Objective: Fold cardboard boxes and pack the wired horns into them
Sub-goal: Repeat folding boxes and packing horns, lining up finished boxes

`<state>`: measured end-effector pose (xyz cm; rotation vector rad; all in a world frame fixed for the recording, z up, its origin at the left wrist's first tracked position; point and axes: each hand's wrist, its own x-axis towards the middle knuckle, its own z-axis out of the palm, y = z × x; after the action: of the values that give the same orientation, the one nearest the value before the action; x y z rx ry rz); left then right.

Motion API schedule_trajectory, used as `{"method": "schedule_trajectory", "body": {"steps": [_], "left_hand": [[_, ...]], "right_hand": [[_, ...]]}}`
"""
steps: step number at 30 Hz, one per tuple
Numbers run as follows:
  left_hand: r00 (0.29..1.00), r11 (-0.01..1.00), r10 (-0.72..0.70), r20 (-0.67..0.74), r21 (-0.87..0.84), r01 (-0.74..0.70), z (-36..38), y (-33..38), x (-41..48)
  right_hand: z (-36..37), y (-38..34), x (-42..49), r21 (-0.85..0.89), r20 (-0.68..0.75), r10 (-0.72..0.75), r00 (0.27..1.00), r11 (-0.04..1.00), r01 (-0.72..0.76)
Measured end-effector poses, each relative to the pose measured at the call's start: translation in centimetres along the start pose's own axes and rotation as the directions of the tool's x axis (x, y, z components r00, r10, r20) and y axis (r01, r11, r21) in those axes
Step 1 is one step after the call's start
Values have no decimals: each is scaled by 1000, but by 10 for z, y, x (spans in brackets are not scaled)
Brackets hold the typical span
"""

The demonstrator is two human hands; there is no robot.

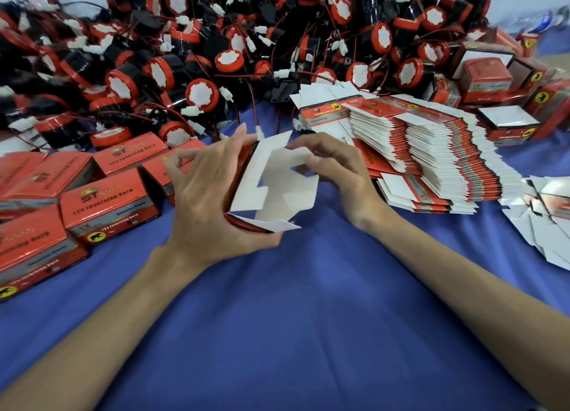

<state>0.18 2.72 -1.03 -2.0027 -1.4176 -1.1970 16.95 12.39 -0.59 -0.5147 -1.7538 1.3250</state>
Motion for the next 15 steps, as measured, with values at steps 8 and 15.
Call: {"method": "schedule_trajectory", "body": {"steps": [8, 15], "left_hand": [[941, 780, -271, -203, -619, 91, 11, 4, -9], [819, 643, -542, -187, -720, 261, 7, 5, -6]], "right_hand": [[17, -4, -12, 1, 272, 2, 962, 1000, -2], [23, -15, -14, -133, 105, -207, 973, 966, 220]]}}
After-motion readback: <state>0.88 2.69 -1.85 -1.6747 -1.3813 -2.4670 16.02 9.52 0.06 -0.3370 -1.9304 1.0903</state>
